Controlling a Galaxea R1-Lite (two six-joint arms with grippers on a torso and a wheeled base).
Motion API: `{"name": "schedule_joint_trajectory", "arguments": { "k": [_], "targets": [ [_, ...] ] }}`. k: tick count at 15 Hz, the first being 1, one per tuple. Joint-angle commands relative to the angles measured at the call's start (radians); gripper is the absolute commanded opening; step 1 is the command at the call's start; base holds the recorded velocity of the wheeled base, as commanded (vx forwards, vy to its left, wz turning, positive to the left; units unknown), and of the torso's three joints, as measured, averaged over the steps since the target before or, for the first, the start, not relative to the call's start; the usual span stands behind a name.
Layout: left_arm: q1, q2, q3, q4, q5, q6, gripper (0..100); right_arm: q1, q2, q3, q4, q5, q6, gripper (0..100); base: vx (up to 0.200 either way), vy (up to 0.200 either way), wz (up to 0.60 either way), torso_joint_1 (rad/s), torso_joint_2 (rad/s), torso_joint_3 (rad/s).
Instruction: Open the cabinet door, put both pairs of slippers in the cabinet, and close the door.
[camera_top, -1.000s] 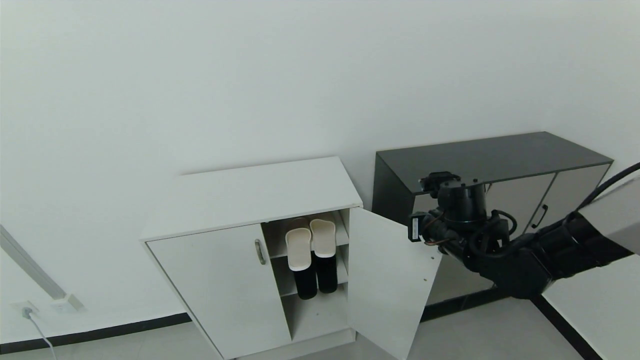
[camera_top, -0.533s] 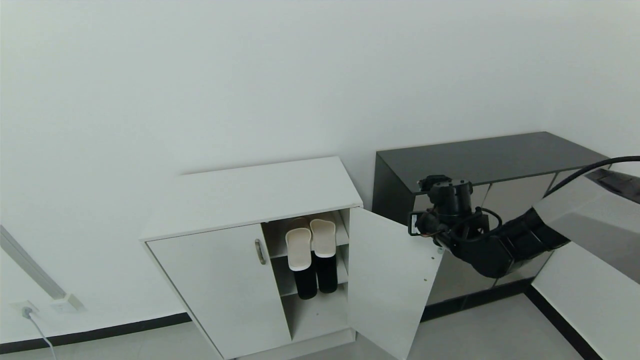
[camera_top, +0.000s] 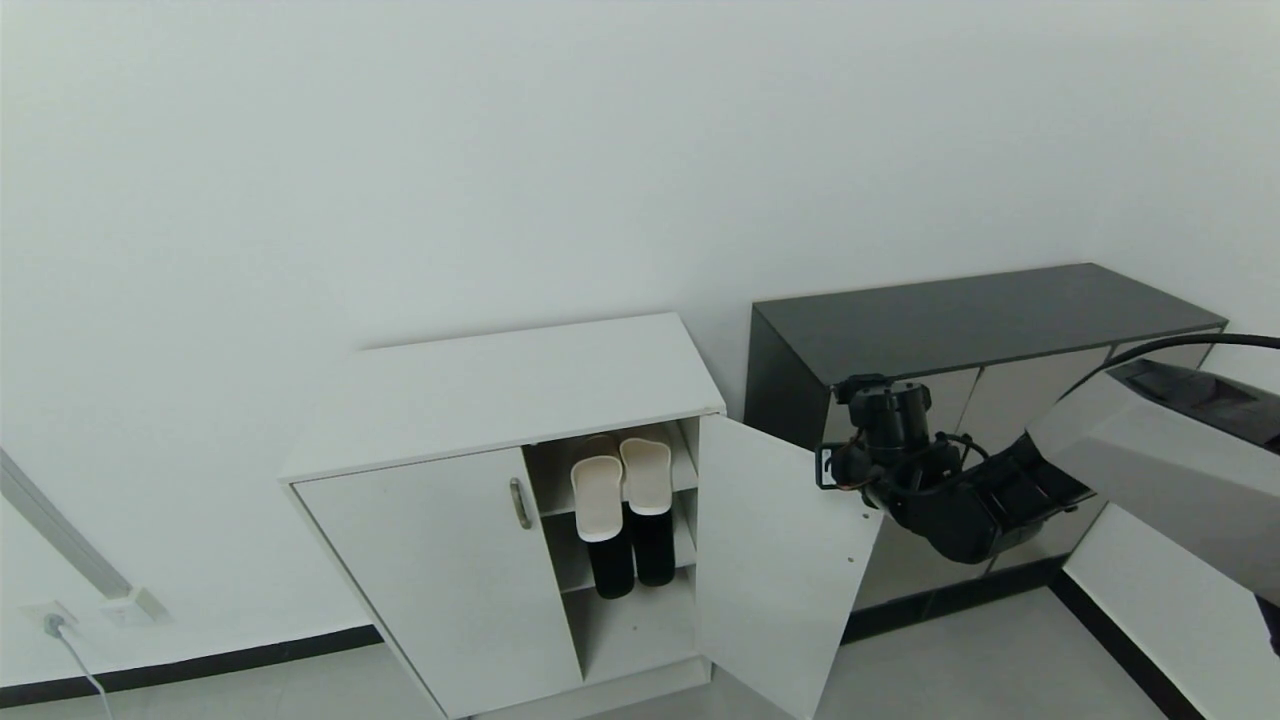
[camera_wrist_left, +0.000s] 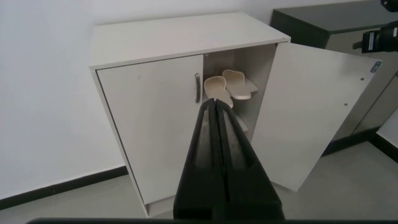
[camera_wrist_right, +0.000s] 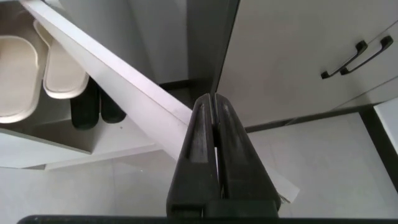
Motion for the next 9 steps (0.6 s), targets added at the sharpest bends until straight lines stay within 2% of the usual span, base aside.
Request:
{"name": "schedule_joint_trajectory", "arguments": {
  "k": [1, 9],
  "targets": [
    [0.000, 0.001, 0.000, 0.000, 0.000, 0.000, 0, -0.003, 0.014, 0.000, -0.001, 0.000, 0.000, 0, 0.000, 0.000, 0.00, 0.000, 0.00, 0.000],
    [0.000, 0.001, 0.000, 0.000, 0.000, 0.000, 0, 0.018, 0.007, 0.031, 0.002, -0.002, -0.002, 0, 0.000, 0.000, 0.00, 0.000, 0.00, 0.000]
  ]
}}
